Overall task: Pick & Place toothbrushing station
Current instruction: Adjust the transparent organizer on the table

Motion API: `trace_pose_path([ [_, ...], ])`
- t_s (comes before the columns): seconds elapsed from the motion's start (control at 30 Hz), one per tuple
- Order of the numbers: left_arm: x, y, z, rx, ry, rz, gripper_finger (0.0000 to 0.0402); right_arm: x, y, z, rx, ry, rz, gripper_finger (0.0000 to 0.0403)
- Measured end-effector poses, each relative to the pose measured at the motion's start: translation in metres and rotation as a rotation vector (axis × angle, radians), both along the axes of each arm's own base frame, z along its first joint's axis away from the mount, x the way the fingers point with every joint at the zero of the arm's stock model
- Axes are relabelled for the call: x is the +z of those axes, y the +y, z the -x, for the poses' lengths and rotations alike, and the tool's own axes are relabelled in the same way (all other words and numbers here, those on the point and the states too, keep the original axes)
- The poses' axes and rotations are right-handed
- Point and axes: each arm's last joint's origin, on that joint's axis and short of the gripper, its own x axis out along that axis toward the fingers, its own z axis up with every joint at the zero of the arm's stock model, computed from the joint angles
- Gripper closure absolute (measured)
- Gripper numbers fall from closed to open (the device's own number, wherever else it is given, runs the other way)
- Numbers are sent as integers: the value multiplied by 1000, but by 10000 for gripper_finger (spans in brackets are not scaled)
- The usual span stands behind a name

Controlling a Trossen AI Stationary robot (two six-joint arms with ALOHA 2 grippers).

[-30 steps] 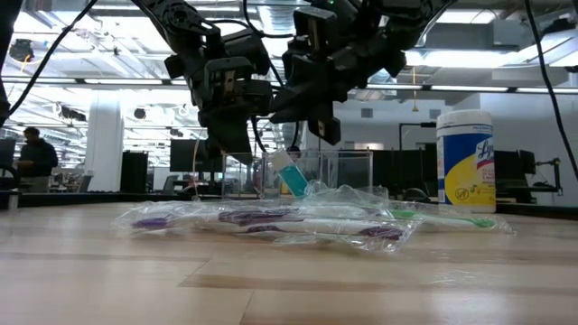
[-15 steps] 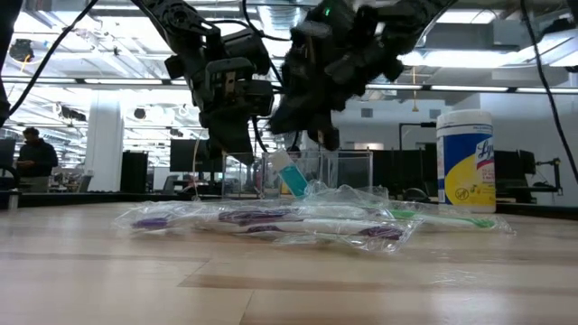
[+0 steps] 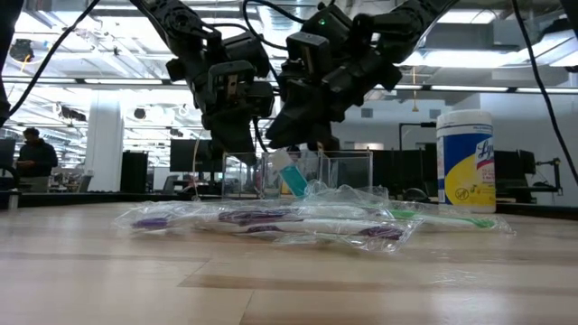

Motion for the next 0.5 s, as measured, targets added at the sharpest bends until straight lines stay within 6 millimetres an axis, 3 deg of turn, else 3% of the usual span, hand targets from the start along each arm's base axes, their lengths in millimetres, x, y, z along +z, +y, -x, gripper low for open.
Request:
trace_pose_path([
  [0.5,-4,0,3,-4,13,8,402,-6,-26,10,-23,79,52,344],
])
